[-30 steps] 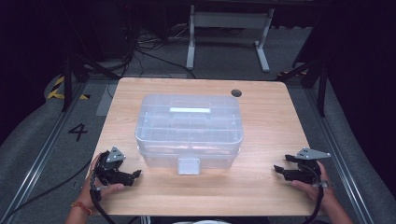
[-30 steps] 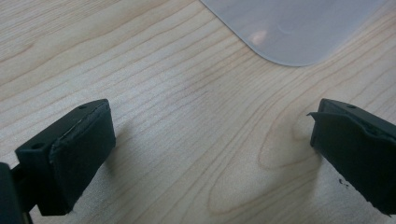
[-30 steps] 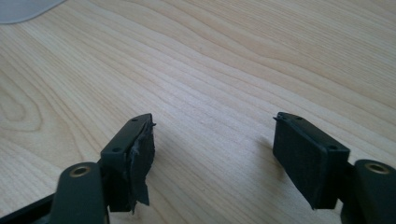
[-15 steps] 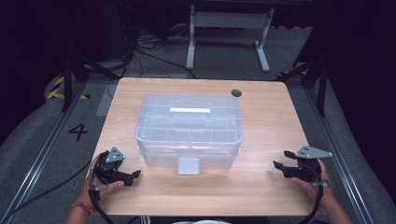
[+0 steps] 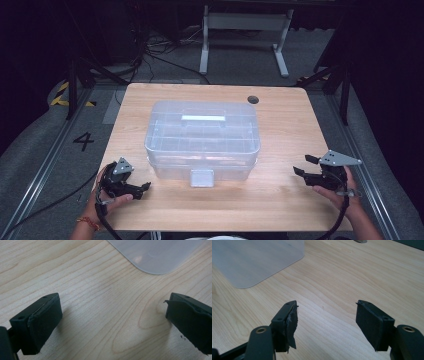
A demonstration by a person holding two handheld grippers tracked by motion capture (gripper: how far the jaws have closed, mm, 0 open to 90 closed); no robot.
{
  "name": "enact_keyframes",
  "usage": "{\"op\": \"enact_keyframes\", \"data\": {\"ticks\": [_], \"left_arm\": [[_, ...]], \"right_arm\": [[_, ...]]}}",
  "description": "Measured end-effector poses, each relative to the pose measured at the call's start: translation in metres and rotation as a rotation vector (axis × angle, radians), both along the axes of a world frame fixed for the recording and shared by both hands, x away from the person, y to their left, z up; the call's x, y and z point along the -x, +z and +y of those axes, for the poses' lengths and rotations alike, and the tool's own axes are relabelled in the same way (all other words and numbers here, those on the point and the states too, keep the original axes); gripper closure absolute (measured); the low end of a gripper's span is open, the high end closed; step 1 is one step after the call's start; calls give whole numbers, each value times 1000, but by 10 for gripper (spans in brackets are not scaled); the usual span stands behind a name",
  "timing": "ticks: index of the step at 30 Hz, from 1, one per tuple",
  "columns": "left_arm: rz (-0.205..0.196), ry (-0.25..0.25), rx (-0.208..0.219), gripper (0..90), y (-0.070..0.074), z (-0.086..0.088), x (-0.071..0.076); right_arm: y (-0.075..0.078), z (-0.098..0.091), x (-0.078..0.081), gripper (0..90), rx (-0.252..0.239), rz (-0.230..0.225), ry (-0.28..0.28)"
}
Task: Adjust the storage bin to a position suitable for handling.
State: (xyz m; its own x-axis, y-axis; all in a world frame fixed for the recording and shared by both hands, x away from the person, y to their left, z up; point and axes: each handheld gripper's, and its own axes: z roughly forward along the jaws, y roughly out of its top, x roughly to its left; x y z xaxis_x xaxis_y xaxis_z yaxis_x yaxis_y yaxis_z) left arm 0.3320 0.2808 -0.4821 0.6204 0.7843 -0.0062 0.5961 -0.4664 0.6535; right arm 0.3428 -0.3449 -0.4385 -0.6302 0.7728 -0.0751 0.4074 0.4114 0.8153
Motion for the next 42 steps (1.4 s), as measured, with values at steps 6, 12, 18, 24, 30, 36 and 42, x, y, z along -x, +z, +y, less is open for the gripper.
{"op": "enact_keyframes", "data": {"ticks": [6,12,18,24,30,36,42], "left_arm": [[6,4,2,12,0,0,1],[6,6,2,12,0,0,1],[6,7,3,12,0,0,1],[7,10,5,12,0,-1,1],[7,10,5,12,0,-1,1],[7,10,5,12,0,-1,1],[7,10,5,12,0,-1,1]], "right_arm": [[10,4,-4,343,4,-23,9],[24,12,-9,340,-3,-55,27],[42,23,-15,341,-18,-95,55],[59,38,-22,341,-32,-130,93],[79,54,-31,350,-42,-166,132],[96,68,-41,353,-42,-177,157],[105,83,-45,353,-52,-182,187]]}}
